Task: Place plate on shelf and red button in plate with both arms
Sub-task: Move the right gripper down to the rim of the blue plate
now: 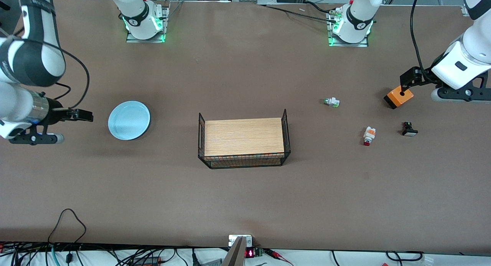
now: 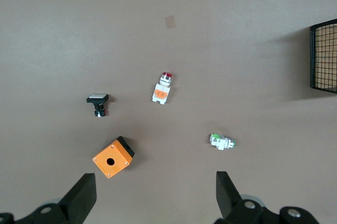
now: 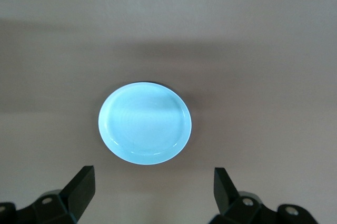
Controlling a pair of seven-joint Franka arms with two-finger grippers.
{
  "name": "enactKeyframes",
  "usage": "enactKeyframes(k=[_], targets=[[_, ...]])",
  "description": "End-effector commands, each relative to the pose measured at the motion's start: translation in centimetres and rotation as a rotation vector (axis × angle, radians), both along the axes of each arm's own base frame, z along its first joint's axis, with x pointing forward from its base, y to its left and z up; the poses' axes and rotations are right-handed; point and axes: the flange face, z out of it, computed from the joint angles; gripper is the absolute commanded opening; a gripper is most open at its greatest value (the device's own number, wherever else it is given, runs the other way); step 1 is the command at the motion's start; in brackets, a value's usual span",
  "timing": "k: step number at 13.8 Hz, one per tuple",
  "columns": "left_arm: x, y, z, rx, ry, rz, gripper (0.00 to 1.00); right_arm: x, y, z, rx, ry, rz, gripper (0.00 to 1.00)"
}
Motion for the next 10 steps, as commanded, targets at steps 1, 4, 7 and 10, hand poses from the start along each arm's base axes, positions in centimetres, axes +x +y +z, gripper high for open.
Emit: enactKeyframes(k=[1, 4, 7, 10], targets=[[0.2, -0.1, 0.5, -0.014, 0.008, -0.004, 1.0, -0.3, -0.1, -3.4, -0.018, 0.031, -0.008, 1.0], [0.2, 0.0, 0.4, -0.014, 0.011, -0.003, 1.0, -3.3, -3.6, -10.4, -0.019, -0.019, -0.032, 1.0], [0.1, 0.0, 0.4, -0.014, 0.012, -0.002, 1.0, -6.1, -5.3, -15.2, -0.01, -0.082, -0.007, 1.0], [0.1, 0.0, 0.4, -0.014, 0.012, -0.002, 1.0, -7.4, -5.6, -18.0, -0.009, -0.08, -0.01, 1.0]])
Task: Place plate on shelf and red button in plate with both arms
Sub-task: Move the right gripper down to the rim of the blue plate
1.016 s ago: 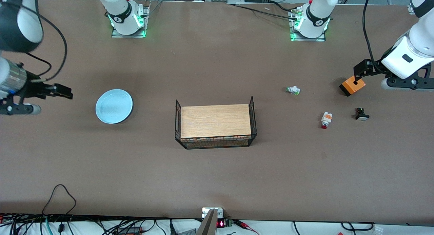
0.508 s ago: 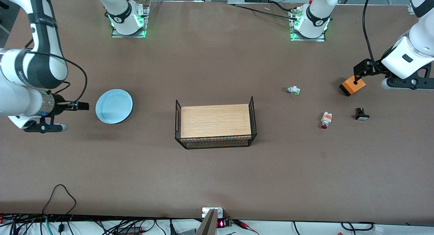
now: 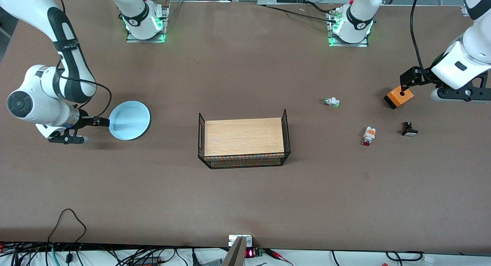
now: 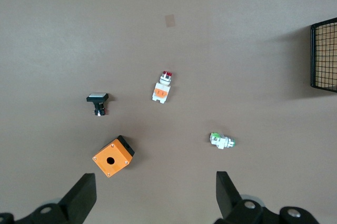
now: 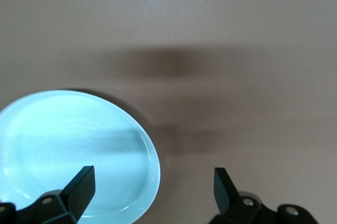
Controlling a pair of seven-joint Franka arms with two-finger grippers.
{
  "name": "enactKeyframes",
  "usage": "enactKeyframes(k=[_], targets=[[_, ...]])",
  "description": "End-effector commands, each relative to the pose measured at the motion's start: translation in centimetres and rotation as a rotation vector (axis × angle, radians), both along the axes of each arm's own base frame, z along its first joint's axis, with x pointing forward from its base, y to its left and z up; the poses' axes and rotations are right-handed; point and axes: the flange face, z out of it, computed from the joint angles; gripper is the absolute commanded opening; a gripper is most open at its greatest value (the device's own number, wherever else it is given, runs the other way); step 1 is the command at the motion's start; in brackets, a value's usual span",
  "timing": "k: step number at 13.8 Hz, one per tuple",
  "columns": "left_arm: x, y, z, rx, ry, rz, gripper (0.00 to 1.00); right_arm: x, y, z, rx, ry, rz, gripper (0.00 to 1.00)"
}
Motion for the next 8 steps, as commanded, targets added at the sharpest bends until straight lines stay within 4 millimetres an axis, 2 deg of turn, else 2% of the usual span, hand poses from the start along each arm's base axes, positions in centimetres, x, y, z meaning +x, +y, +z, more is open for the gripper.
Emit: enactKeyframes(k=[1, 5, 7, 8], targets=[[0.2, 0.0, 0.5, -0.014, 0.008, -0.003, 1.0, -1.6, 0.3, -1.3, -0.004, -0.019, 0.025, 1.0], [0.2, 0.0, 0.5, -0.014, 0.008, -0.003, 1.0, -3.5, 0.6, -4.1, -0.002, -0.018, 0.03, 0.98], [0.2, -0.1, 0.5, -0.014, 0.008, -0.004, 1.0, -4.2, 0.4, -5.0, 0.005, 0.006, 0.055, 0.82], [0.2, -0.1, 0.4, -0.014, 0.009, -0.004, 1.0, -4.4, 0.3, -5.2, 0.011, 0.01, 0.08, 0.71]])
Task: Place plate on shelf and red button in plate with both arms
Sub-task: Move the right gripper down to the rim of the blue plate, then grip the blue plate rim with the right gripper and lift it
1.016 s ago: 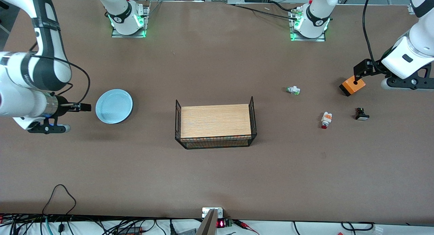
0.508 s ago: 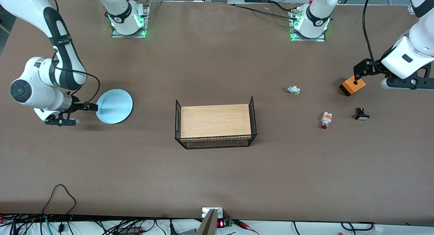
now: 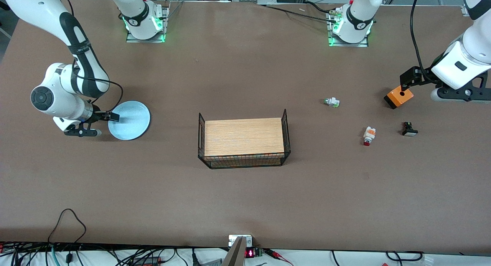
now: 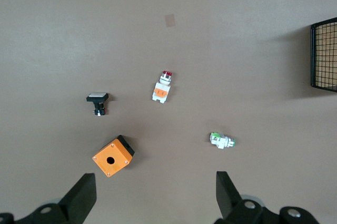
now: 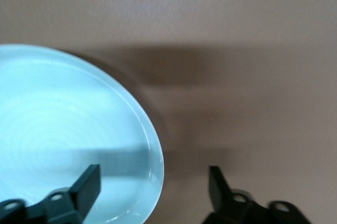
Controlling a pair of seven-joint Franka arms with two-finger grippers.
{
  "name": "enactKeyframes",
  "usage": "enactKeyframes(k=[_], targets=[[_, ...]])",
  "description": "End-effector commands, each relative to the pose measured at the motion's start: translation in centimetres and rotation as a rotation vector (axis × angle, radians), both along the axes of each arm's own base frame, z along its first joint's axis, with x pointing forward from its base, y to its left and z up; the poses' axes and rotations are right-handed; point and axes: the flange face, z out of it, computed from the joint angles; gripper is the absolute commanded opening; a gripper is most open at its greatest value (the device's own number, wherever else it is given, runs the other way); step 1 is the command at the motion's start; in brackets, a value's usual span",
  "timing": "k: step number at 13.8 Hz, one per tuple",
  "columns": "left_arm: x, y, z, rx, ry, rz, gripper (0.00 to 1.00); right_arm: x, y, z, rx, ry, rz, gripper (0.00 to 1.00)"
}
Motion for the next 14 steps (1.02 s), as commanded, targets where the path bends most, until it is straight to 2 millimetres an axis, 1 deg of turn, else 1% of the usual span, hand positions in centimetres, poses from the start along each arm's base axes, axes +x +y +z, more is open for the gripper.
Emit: enactKeyframes(k=[1, 4, 5, 7, 8, 9, 10, 11, 14], targets=[[0.2, -0.1, 0.5, -0.014, 0.009, -0.004, 1.0, -1.1, -0.7, -0.7, 0.01, 0.011, 0.066, 0.63], [0.2, -0.1, 0.4, -0.014, 0.01, -0.004, 1.0, -1.7, -0.8, -1.6, 0.02, 0.039, 0.092, 0.3], [0.2, -0.1, 0.5, -0.014, 0.009, -0.004, 1.0, -1.8, -0.7, -1.7, 0.021, 0.043, 0.091, 0.21], [0.2, 0.0, 0.4, -0.014, 0.009, -0.003, 1.0, -1.9, -0.4, -1.9, 0.024, 0.053, 0.091, 0.0], [0.2, 0.0, 0.4, -0.014, 0.009, -0.003, 1.0, -2.1, -0.2, -2.0, 0.025, 0.066, 0.079, 0.0], [0.2, 0.0, 0.4, -0.014, 0.009, -0.003, 1.0, -2.0, -0.1, -1.8, 0.031, 0.076, 0.074, 0.0], [0.2, 0.0, 0.4, -0.014, 0.009, -0.003, 1.0, -2.0, 0.0, -1.2, 0.036, 0.095, 0.068, 0.0], [0.2, 0.0, 0.4, -0.014, 0.009, -0.003, 1.0, -1.5, 0.1, -0.2, 0.041, 0.099, 0.046, 0.0], [0.2, 0.0, 0.4, -0.014, 0.009, -0.003, 1.0, 0.5, 1.3, 4.8, 0.055, 0.082, 0.038, 0.0]])
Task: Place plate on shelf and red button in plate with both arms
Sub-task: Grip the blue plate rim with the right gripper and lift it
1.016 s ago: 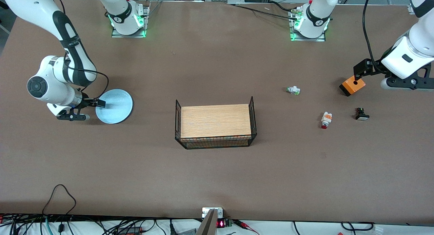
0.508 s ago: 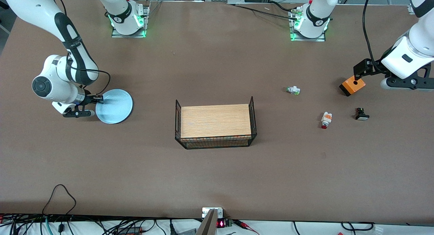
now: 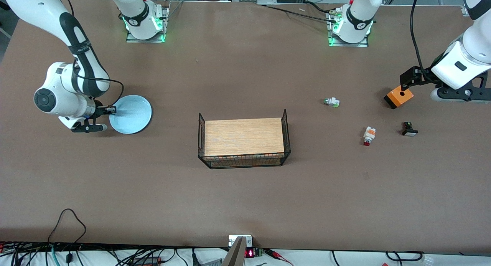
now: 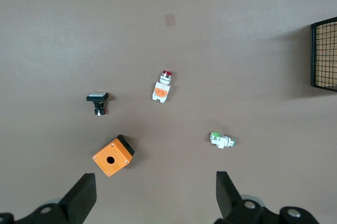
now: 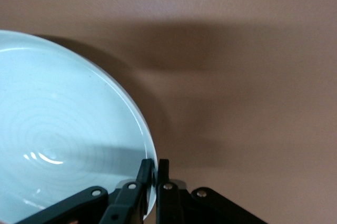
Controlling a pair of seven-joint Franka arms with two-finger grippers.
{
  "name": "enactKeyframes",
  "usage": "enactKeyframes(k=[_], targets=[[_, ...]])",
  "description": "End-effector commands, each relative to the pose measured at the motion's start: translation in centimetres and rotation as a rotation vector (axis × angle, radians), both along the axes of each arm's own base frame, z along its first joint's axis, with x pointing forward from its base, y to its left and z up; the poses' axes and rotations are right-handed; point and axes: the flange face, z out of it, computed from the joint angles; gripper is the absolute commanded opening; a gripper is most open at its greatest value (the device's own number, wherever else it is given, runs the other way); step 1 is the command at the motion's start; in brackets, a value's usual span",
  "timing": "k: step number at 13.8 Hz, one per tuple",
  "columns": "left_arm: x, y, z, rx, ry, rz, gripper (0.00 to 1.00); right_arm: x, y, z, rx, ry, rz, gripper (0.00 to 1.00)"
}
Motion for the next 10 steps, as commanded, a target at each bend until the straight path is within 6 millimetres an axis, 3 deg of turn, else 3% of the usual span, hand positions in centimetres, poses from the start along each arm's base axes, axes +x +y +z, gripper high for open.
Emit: enactKeyframes(k=[1, 8, 9, 10], targets=[[0.2, 0.0, 0.5, -0.014, 0.007, -0.003, 1.0, 1.5, 1.2, 5.6, 0.012, -0.014, -0.025, 0.0], [0.2, -0.1, 0.5, -0.014, 0.006, -0.004, 1.0, 3.8, 2.4, 17.7, 0.104, 0.056, -0.148, 0.0], [0.2, -0.1, 0.5, -0.015, 0.006, -0.004, 1.0, 4.7, 4.4, 20.8, 0.18, 0.044, -0.248, 0.0], [0.2, -0.1, 0.5, -0.015, 0.006, -0.004, 1.0, 4.9, 5.4, 21.9, 0.183, 0.05, -0.296, 0.0]])
